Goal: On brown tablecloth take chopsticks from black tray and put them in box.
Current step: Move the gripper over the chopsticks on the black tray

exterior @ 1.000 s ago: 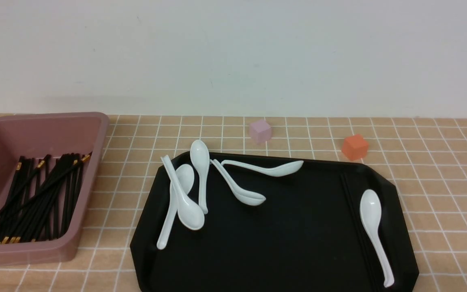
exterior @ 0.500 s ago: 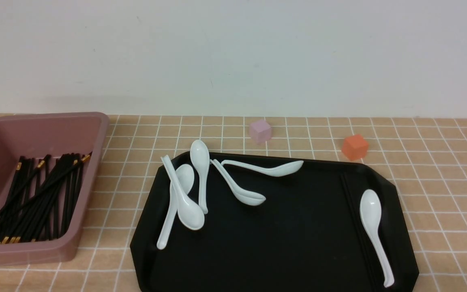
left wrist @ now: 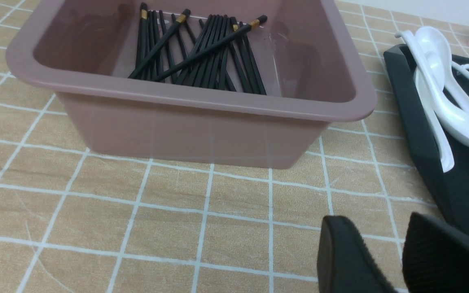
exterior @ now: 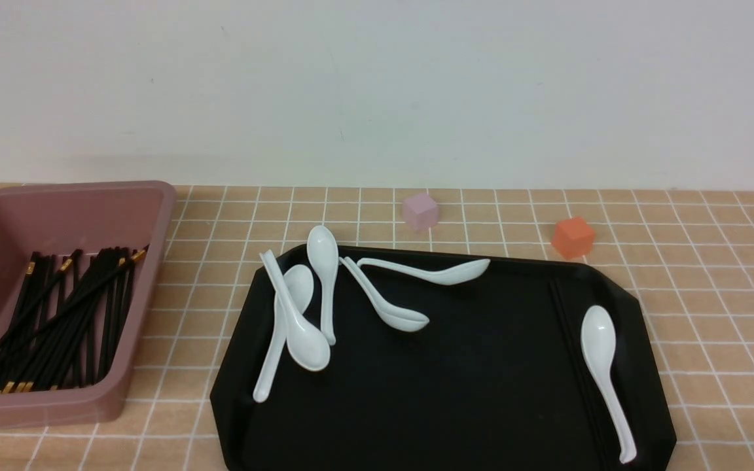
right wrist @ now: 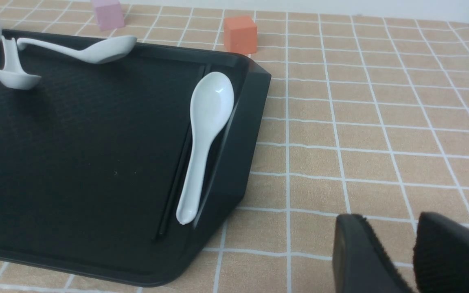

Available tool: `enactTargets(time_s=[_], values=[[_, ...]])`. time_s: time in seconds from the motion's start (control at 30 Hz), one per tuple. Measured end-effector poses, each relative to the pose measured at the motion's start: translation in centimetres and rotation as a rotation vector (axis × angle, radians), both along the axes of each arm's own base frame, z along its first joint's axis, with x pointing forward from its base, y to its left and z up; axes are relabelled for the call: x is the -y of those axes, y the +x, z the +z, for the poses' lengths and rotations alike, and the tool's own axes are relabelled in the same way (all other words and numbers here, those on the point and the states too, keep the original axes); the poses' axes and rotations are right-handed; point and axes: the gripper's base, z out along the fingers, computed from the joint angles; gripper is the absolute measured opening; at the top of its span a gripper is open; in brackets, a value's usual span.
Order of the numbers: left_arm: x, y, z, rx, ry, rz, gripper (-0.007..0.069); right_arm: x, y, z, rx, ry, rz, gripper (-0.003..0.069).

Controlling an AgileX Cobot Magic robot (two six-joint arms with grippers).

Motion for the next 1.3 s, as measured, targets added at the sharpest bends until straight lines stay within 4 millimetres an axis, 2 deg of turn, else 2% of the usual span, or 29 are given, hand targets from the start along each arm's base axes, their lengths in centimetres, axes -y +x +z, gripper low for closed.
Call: enactTargets(time_s=[0.3, 0.37, 0.57, 0.73, 0.93, 1.03, 1.17, 1.2, 1.27, 1.3], values=[[0.0, 0.0, 0.0, 0.000, 0.000, 0.000, 0.0238, -0.1, 0.0, 0.0, 0.000, 0.025, -0.001, 0.0239], [0.0, 0.0, 0.0, 0.000, 0.000, 0.000, 0.0238, -0.4, 0.0, 0.1, -0.003, 0.176, -0.009, 0.0239], [0.0, 0.0, 0.0, 0.000, 0.000, 0.000, 0.0238, -1.6, 0.0, 0.6, -0.052, 0.856, -0.050, 0.0239], [0.0, 0.0, 0.0, 0.000, 0.000, 0.000, 0.0238, -1.7, 0.0, 1.0, -0.045, 1.026, -0.056, 0.0239], [0.0, 0.0, 0.0, 0.000, 0.000, 0.000, 0.0238, -1.7, 0.0, 1.3, -0.020, 1.044, -0.048, 0.0229], [0.0, 0.0, 0.0, 0.000, 0.000, 0.000, 0.0238, -1.6, -0.2, 4.0, 0.099, 0.914, 0.014, 0.0173], [0.0, 0.0, 0.0, 0.000, 0.000, 0.000, 0.0238, -1.4, -0.5, 9.8, 0.241, 0.721, 0.081, 0.0031], [0.0, 0.0, 0.0, 0.000, 0.000, 0.000, 0.0238, -1.6, -0.4, 10.8, 0.237, 0.664, 0.095, 0.0002], [0.0, 0.0, 0.0, 0.000, 0.000, 0.000, 0.0238, -1.9, 0.5, 12.8, 0.183, 0.566, 0.122, -0.0010], [0.0, 0.0, 0.0, 0.000, 0.000, 0.000, 0.0238, -2.3, 1.3, 13.5, 0.095, 0.505, 0.148, -0.0008]])
